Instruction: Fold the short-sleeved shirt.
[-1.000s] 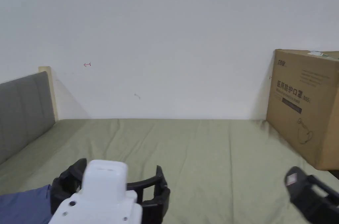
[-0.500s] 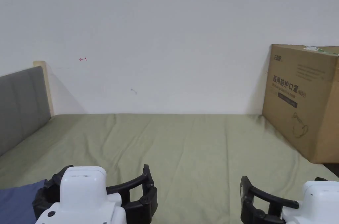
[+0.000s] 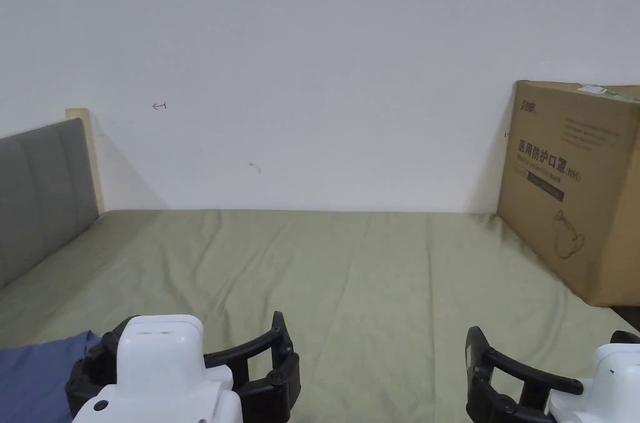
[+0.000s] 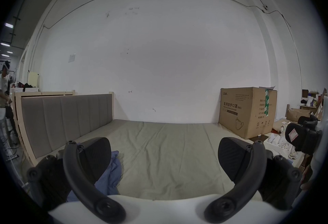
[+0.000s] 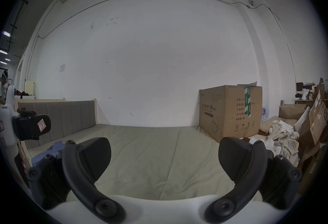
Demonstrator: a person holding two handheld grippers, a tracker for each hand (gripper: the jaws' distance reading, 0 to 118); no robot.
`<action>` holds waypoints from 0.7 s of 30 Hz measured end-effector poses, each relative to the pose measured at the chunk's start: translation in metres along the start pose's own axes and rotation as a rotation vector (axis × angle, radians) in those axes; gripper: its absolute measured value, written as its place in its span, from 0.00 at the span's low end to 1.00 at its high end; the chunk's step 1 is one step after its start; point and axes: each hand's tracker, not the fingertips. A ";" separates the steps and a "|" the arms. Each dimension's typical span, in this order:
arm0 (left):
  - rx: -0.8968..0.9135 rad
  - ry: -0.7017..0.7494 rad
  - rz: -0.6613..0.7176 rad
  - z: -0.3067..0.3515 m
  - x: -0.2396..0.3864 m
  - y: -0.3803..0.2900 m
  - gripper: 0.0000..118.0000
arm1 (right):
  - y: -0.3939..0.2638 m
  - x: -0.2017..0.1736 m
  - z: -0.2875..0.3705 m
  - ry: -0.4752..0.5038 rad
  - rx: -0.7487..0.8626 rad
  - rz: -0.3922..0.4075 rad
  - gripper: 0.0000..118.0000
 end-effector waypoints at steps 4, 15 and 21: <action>-0.009 -0.006 0.003 0.000 0.001 0.003 1.00 | 0.000 0.001 0.001 -0.011 0.006 -0.001 1.00; -0.121 -0.057 -0.022 -0.011 -0.005 -0.002 0.00 | 0.012 0.015 -0.001 0.004 -0.073 -0.048 0.00; -0.140 -0.021 -0.004 -0.016 -0.007 -0.006 0.00 | 0.012 0.020 -0.004 -0.002 -0.094 -0.085 0.00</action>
